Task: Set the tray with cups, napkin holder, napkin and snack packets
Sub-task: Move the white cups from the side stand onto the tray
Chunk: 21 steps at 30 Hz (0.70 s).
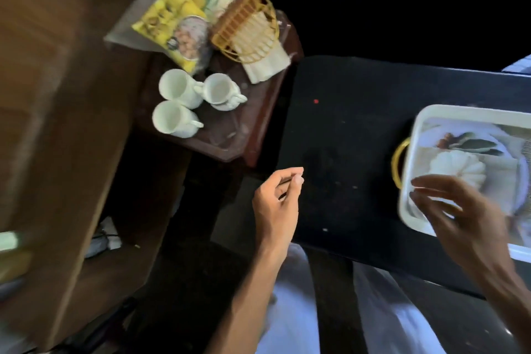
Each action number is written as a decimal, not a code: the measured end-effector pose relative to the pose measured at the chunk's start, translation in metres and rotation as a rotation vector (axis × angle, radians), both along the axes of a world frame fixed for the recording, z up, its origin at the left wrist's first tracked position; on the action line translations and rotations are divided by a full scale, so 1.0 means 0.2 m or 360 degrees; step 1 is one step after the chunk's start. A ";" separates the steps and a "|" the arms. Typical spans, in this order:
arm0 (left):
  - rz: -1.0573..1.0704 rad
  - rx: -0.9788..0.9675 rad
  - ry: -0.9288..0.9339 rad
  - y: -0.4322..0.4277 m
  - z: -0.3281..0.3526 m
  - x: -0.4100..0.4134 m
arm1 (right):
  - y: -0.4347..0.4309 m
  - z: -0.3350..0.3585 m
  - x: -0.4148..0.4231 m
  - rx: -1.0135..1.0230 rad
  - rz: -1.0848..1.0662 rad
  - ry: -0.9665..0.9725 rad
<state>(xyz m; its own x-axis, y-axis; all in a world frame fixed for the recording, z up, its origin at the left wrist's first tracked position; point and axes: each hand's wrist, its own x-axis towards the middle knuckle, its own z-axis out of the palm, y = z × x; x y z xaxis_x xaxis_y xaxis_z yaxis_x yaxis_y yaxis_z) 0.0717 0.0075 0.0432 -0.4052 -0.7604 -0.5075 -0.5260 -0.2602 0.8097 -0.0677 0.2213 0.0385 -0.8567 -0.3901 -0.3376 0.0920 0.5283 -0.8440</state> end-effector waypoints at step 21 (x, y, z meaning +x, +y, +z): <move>0.0489 -0.0273 0.0103 -1.40 -0.12 0.39 | -1.79 -0.18 0.46 -0.0204 0.0329 -0.0102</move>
